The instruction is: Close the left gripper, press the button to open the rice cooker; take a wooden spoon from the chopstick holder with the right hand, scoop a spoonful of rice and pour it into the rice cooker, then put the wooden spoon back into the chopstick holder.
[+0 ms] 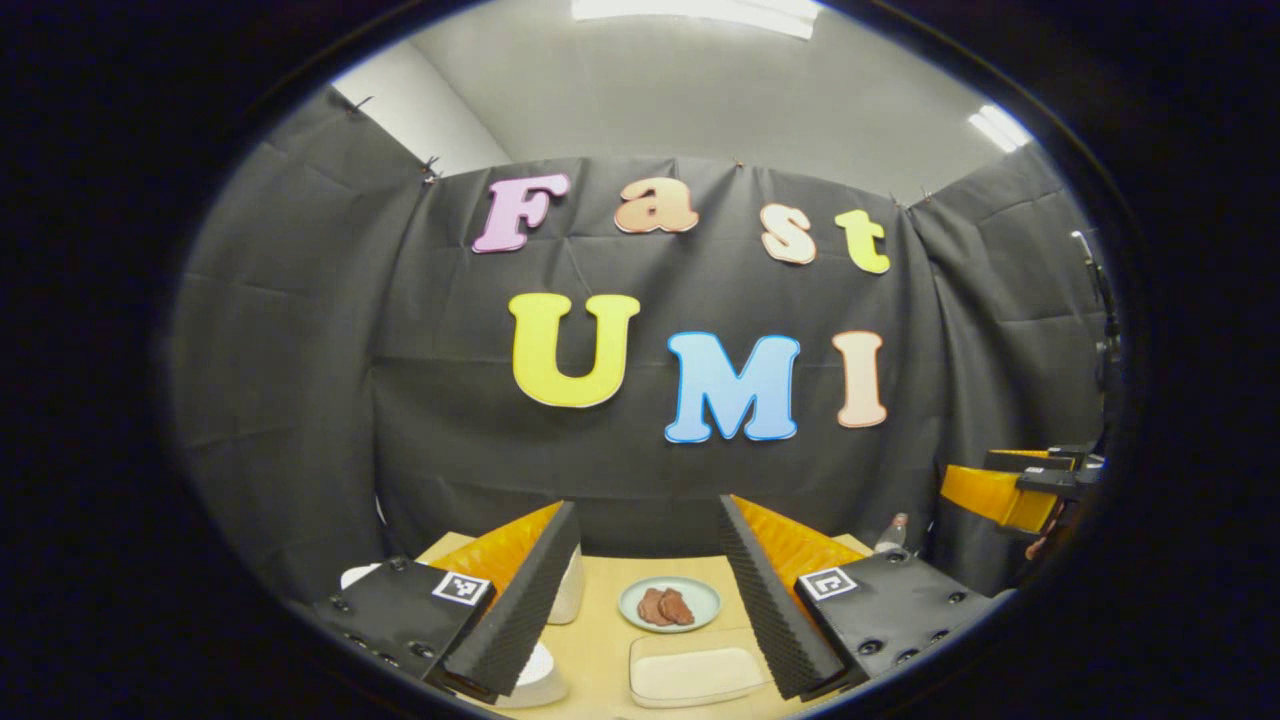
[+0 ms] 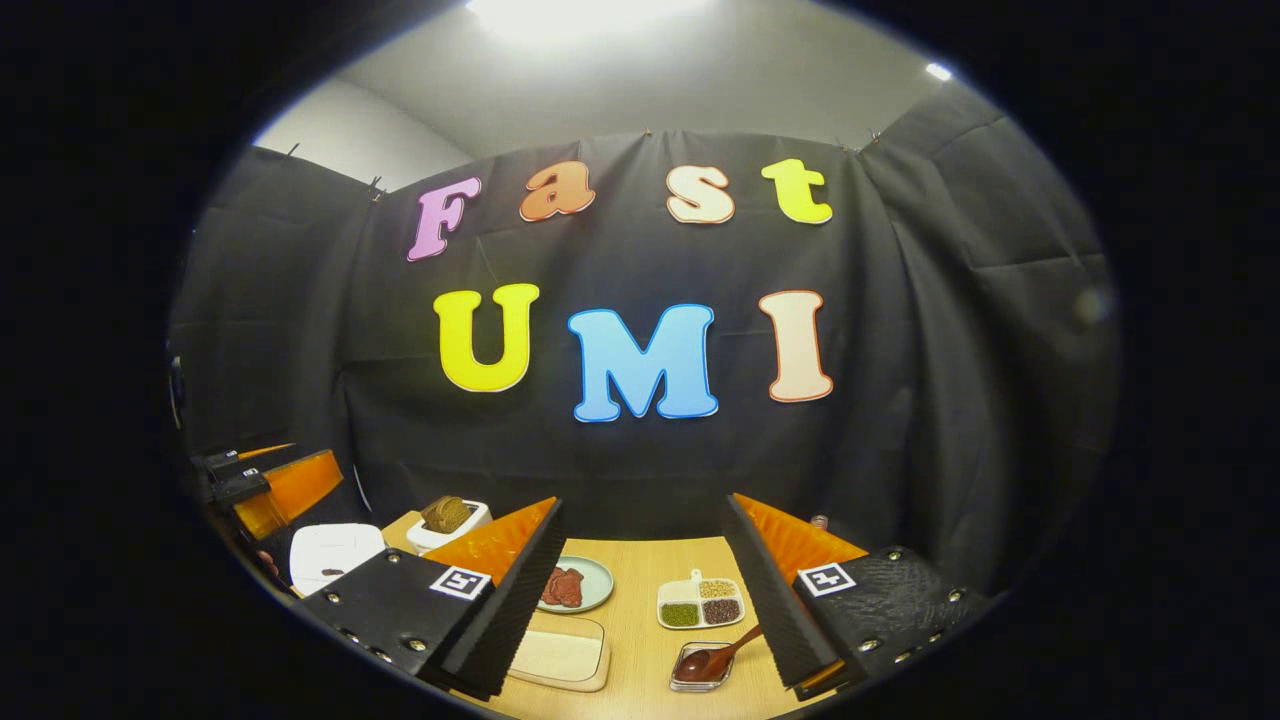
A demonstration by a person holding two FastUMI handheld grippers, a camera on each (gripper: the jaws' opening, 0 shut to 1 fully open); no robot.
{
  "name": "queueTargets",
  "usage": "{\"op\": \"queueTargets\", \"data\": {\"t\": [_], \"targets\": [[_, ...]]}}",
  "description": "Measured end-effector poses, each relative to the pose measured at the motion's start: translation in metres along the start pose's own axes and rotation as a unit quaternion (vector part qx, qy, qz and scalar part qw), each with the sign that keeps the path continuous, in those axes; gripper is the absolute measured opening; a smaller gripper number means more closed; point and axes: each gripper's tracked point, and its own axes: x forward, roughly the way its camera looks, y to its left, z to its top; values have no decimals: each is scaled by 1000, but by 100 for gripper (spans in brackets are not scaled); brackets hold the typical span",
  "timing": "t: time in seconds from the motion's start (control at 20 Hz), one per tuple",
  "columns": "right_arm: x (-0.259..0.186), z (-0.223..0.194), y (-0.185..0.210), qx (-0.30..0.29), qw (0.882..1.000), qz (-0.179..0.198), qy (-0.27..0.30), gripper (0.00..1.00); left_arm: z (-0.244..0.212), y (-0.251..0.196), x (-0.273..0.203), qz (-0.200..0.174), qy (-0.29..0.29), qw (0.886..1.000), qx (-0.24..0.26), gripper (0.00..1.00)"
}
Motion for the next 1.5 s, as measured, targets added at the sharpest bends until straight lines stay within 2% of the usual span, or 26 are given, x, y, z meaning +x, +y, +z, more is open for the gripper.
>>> {"op": "queueTargets", "data": {"t": [0.15, 0.25, 0.45, 0.5, 0.65, 0.7, 0.8, 1.0, 1.1, 1.2, 1.3, 1.5], "targets": [[0, -8, -1, 0, 1000, 1, 7, 96, -13, 26, 3, 18, 10, 1000, -2, 94], [1, -11, -1, 3, 1000, 2, 12, 96, -25, 44, 4, 28, 26, 999, -4, 96], [4, -21, -1, 1, 1000, 5, 24, 96, -56, 86, 3, 58, 65, 996, -8, 78], [5, -24, -1, 2, 1000, 6, 28, 96, -62, 98, 2, 67, 74, 995, -7, 61], [7, -34, -1, 7, 999, 9, 42, 96, -92, 129, 2, 91, 114, 989, -19, 19], [7, -36, -2, 7, 999, 9, 45, 96, -103, 133, 4, 82, 132, 987, -34, 10], [8, -40, -2, 9, 999, 8, 51, 96, -132, 145, 5, 78, 183, 977, -70, 9], [9, -42, -5, 25, 998, 8, 55, 96, -195, 180, 3, 98, 272, 948, -132, 9], [10, -38, -8, 27, 998, 4, 50, 96, -224, 195, -2, 120, 300, 933, -156, 10], [11, -37, -13, 24, 999, -2, 48, 96, -241, 202, -4, 133, 311, 924, -180, 10], [13, -39, -17, 23, 998, -7, 51, 96, -254, 209, -8, 142, 321, 918, -183, 10], [18, -44, -21, 28, 998, -12, 61, 96, -262, 215, -5, 149, 330, 919, -158, 10]]}}
